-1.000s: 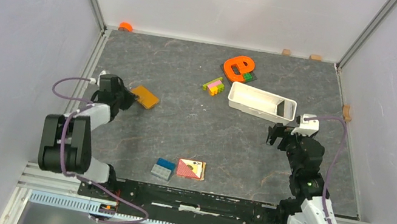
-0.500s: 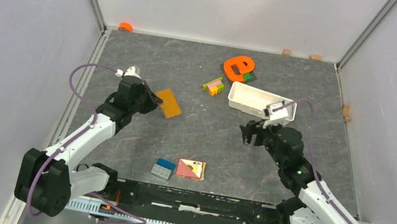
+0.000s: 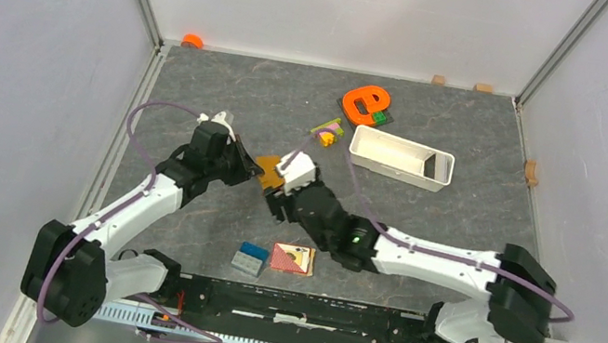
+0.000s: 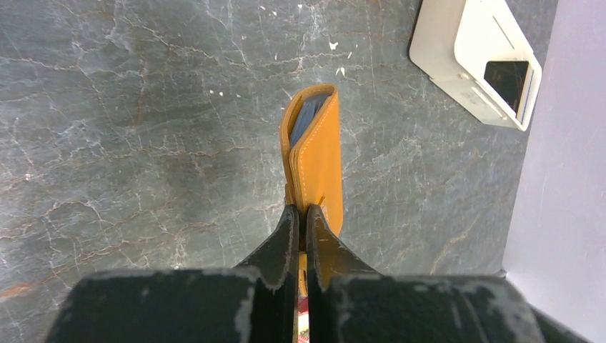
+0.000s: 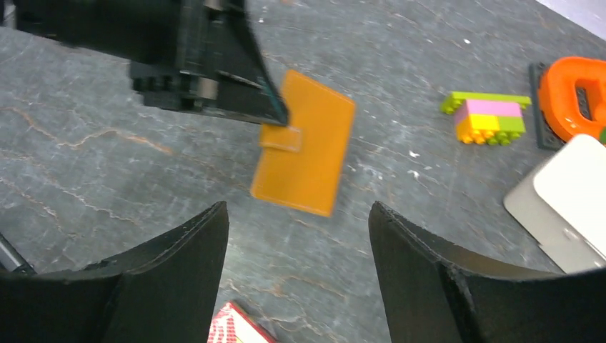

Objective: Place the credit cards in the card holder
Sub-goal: Pick up the card holder from the center of the board.

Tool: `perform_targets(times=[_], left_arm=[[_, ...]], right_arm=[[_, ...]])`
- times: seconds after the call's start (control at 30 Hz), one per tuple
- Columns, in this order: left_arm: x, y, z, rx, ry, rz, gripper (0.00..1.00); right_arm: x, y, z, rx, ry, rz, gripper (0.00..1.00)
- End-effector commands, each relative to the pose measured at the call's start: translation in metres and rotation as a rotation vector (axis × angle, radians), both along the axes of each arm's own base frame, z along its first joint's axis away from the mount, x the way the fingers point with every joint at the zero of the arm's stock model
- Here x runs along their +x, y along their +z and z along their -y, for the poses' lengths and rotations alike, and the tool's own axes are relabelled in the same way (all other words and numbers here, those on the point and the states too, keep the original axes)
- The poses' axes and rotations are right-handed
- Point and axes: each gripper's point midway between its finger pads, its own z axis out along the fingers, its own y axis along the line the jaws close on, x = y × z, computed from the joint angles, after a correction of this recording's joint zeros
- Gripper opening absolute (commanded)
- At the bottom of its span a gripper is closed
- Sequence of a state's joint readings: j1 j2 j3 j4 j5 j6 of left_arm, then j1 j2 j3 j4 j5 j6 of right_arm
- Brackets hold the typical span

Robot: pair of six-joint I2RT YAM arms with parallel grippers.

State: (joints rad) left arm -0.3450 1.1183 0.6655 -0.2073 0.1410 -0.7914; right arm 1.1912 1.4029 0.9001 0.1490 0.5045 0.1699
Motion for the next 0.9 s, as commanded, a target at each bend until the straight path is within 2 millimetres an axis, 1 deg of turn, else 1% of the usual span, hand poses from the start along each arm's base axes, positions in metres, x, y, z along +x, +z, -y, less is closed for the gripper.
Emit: perform_targets(times=[0.0,0.03,0.13,0.2,0.37,0.5,0.6,0.63,0.67,0.7,0.77,0.8,0.83,0.87], left_arm=[[0.007,0.024,0.017,-0.072,-0.059,0.055,0.02],[0.006,0.025,0.019,-0.081,-0.062,0.054,0.02],[0.006,0.030,0.022,-0.100,-0.069,0.062,0.02],[0.006,0.034,0.022,-0.106,-0.070,0.076,0.02],[0.005,0.040,0.021,-0.112,-0.065,0.095,0.02],[0.006,0.042,0.021,-0.123,-0.063,0.099,0.02],[0.006,0.043,0.022,-0.129,-0.063,0.101,0.02],[0.006,0.044,0.022,-0.130,-0.064,0.106,0.02],[0.006,0.046,0.022,-0.129,-0.065,0.110,0.02],[0.006,0.048,0.021,-0.129,-0.063,0.119,0.02],[0.006,0.052,0.020,-0.125,-0.066,0.135,0.02],[0.006,0.055,0.020,-0.124,-0.070,0.147,0.04],[0.006,0.059,0.020,-0.124,-0.075,0.161,0.10],[0.006,0.063,0.020,-0.121,-0.082,0.178,0.21]], right_arm=[[0.002,0.019,-0.033,-0.004,-0.023,0.087,0.78],[0.001,0.015,-0.040,-0.019,-0.014,0.087,0.78],[0.000,0.001,-0.053,-0.068,-0.014,0.099,0.79],[0.005,-0.009,-0.053,-0.113,-0.052,0.111,0.78],[0.019,-0.025,-0.049,-0.178,-0.145,0.148,0.75],[0.025,-0.034,-0.048,-0.213,-0.183,0.176,0.73],[0.030,-0.041,-0.045,-0.232,-0.221,0.196,0.70],[0.031,-0.042,-0.044,-0.232,-0.234,0.201,0.64],[0.033,-0.044,-0.041,-0.240,-0.258,0.208,0.56],[0.034,-0.043,-0.037,-0.248,-0.281,0.214,0.44],[0.037,-0.041,-0.027,-0.259,-0.332,0.228,0.23],[0.037,-0.037,-0.021,-0.254,-0.357,0.231,0.11],[0.038,-0.034,-0.014,-0.246,-0.385,0.234,0.00],[0.037,-0.028,-0.007,-0.228,-0.403,0.234,0.00]])
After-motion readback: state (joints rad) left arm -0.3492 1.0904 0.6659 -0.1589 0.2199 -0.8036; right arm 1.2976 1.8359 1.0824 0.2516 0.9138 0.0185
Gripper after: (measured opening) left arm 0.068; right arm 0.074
